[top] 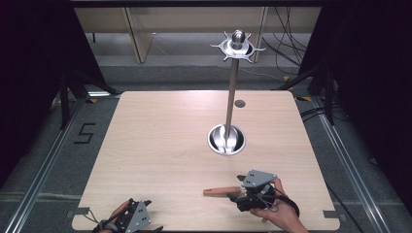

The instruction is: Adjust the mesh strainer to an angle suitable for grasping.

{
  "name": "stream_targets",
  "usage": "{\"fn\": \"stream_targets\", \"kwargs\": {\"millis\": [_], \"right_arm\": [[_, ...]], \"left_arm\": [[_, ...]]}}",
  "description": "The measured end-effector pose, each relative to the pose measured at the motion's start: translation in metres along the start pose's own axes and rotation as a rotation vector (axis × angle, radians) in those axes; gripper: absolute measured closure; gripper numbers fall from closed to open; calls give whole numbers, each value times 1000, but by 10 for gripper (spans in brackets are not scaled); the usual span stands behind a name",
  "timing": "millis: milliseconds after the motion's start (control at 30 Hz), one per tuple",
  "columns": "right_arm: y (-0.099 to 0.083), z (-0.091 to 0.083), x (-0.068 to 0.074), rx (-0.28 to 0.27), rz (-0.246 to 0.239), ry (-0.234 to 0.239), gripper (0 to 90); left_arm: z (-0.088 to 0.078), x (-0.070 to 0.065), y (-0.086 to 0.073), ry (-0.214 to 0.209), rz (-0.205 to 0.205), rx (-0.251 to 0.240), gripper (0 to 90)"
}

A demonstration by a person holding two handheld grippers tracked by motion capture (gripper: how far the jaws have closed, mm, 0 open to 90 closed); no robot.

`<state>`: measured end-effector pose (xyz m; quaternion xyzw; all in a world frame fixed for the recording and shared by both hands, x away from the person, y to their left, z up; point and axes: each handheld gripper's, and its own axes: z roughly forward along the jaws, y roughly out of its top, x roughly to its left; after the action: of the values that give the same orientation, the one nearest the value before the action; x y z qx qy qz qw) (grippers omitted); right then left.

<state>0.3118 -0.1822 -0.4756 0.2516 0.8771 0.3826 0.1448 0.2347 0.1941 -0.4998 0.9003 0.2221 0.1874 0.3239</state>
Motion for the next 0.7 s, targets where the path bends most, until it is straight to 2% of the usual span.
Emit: {"fn": "stream_targets", "kwargs": {"millis": [33,67,133,167,267,300,333,400,500,533,567,600,700], "right_arm": [[1,4,2,22,-1,15,308],[2,6,1,25,-24,21,312],[3,8,2,39,-17,17,315],[3,12,1,37,-42,14,316],[5,18,1,77,-31,22,324],[5,21,0,100,-24,22,335],[6,24,-1,97,-43,34,341],[7,26,-1,120,-1,38,357],[8,29,-3,134,10,45,369],[9,31,-3,157,24,37,376],[9,31,-3,157,24,37,376],[9,33,-4,185,1,67,382],[8,36,-4,180,-2,68,394]], "left_arm": [[0,0,0,1,0,0,162],[0,0,0,1,0,-1,162],[0,0,0,0,0,-1,162],[0,0,0,2,1,1,162],[1,0,0,12,5,1,162],[0,0,0,-2,-1,-2,162],[0,0,0,0,2,-1,162],[0,0,0,-1,1,-1,162],[-1,0,0,8,14,9,162],[-1,1,0,7,15,10,162],[0,1,0,10,16,10,162],[1,0,0,10,7,1,162],[0,0,0,1,5,1,162]]}}
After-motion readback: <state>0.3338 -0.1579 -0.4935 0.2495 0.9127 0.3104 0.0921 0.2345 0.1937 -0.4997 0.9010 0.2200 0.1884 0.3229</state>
